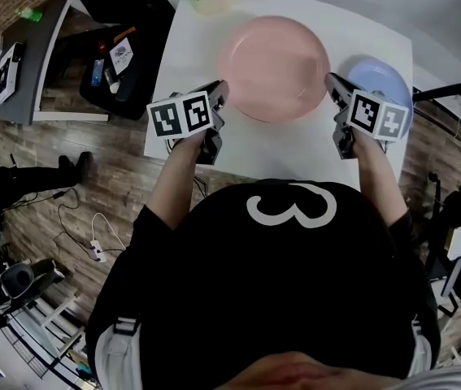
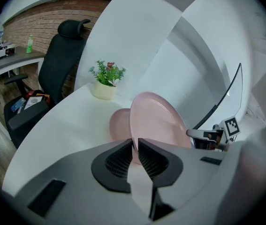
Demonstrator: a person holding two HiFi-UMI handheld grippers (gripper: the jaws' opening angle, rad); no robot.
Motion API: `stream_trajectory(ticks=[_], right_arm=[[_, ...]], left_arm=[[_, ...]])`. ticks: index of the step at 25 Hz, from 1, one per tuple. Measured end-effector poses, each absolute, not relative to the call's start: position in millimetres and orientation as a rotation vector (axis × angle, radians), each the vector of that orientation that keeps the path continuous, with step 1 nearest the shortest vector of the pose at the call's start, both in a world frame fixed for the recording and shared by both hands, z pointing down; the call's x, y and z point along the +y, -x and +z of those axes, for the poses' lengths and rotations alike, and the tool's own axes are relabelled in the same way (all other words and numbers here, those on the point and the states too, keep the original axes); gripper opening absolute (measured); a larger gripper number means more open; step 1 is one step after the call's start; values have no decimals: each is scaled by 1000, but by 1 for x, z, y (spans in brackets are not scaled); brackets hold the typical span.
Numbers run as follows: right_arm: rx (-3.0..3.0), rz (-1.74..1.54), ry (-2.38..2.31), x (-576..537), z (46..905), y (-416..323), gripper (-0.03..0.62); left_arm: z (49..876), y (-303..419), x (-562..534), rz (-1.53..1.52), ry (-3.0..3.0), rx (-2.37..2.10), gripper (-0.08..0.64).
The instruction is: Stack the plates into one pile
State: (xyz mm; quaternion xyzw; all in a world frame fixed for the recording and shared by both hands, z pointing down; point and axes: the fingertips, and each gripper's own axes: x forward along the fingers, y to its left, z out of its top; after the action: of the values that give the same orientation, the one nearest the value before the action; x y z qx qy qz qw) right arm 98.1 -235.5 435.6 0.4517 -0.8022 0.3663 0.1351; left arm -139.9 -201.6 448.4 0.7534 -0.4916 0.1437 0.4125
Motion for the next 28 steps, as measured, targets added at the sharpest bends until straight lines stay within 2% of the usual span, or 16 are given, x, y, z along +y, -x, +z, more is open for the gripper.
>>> stream_trajectory(ticks=[28], right_arm=[[-2206, 1133, -1289, -278, 496, -90, 41]], left_arm=[[505, 146, -244, 454, -1804, -1262, 51]])
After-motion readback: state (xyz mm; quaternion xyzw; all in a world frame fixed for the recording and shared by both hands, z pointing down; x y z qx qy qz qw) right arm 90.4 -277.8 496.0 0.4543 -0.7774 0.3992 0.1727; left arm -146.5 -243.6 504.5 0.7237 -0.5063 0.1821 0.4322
